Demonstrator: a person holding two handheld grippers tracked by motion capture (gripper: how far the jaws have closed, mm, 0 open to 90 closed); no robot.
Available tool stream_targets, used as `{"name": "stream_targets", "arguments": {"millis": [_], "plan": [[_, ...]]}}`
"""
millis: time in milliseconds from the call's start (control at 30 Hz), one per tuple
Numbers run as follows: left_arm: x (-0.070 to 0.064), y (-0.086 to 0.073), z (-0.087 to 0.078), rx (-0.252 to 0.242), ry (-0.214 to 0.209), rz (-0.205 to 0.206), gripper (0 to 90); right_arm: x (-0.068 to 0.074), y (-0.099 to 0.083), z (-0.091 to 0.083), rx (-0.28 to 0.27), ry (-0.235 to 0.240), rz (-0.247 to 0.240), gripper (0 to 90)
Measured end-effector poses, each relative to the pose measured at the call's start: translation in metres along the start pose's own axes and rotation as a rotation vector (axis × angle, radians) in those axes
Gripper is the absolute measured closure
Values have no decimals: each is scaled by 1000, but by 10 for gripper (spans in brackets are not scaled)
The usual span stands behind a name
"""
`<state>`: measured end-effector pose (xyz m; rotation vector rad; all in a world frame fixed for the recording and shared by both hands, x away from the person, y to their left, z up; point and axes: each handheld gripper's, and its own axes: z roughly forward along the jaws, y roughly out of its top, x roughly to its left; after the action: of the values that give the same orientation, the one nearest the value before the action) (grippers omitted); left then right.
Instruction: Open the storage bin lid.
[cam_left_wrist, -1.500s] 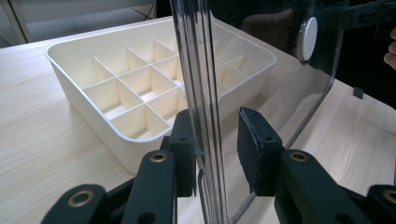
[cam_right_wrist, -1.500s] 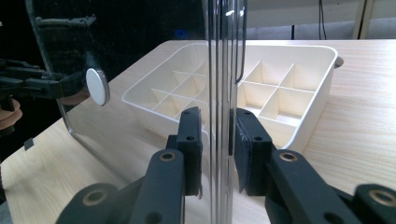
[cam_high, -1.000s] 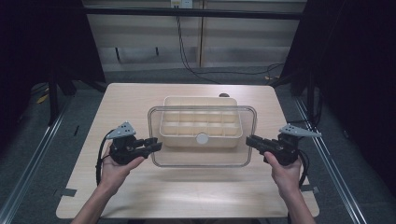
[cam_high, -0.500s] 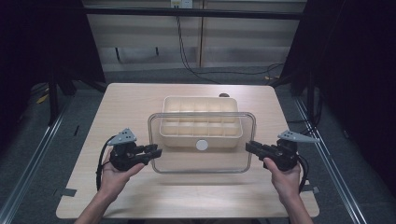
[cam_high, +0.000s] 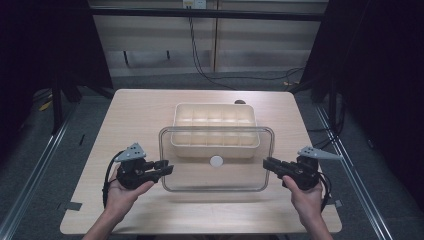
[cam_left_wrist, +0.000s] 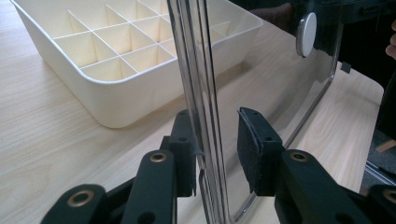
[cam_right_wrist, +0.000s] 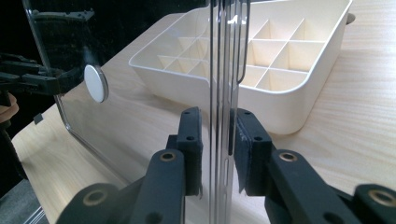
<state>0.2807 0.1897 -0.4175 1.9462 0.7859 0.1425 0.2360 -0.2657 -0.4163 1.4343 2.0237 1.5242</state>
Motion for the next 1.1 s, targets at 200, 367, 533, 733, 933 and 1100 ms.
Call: {"name": "stream_targets", "arguments": {"millis": [200,367,533,733,933,1100], "plan": [[-3,-4,-4,9,-6,-1,685,5,-2,-3,6,4,-2,742],[-5,-12,-6,22,-4,-4,685,7,-8,-3,21,7,1,741],[-7,-15,-10,30,-10,-3,685,11,-12,-5,35,13,1,742],[-11,-20,-11,36,-17,-5,686,16,-16,-9,46,11,-5,742],[-17,-26,-12,47,-25,-11,687,17,-22,-13,41,13,1,742],[-19,-29,-12,52,-28,-15,688,16,-28,-14,49,16,17,742]]}}
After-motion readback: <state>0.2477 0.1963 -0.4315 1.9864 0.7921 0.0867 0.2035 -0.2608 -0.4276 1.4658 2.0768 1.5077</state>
